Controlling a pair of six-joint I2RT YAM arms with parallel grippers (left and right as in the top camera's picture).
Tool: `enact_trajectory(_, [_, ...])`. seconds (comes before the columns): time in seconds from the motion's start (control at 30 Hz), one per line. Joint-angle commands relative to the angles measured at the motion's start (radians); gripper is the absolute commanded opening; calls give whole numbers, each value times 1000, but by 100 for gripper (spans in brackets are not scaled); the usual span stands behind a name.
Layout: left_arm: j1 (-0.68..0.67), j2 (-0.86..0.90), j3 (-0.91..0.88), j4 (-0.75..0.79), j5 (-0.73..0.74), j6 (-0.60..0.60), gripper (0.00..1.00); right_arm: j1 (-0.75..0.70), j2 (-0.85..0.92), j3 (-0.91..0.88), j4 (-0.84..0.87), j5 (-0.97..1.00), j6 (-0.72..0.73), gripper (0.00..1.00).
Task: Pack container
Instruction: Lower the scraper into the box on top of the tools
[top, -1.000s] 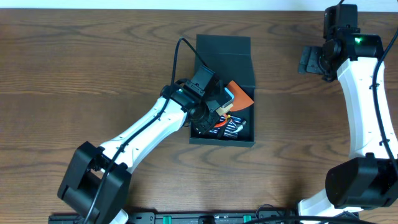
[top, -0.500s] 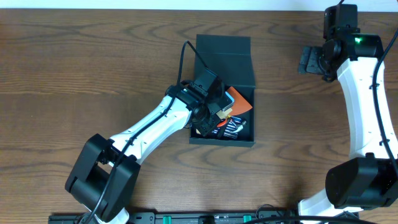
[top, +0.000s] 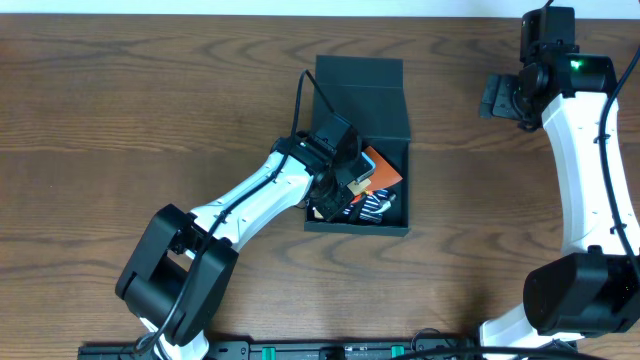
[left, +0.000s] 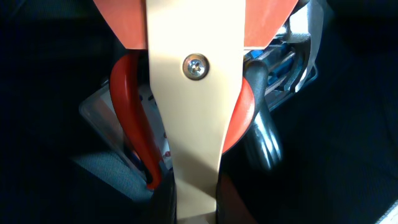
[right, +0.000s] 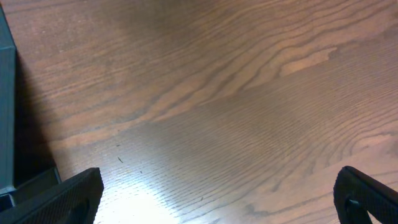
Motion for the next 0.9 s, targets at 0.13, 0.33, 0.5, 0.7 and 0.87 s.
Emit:
enact_trajectory(0.13, [-2,7,33,2,13,20,17,-2,-4,19,0,3,14,99])
enact_trajectory(0.33, [-2,-6,34,1,13,20,40,-2,-4,19,0,3,14,99])
enact_trajectory(0.5, [0,-38,39,1,-7,20,50,-2,-4,19,0,3,14,99])
enact_trajectory(0.7, [0,-93,59,0,-48,16,51,-2,-4,19,0,3,14,99])
enact_trajectory(0.87, [0,-155,113,-4,-71,-30,51,-2,-4,19,0,3,14,99])
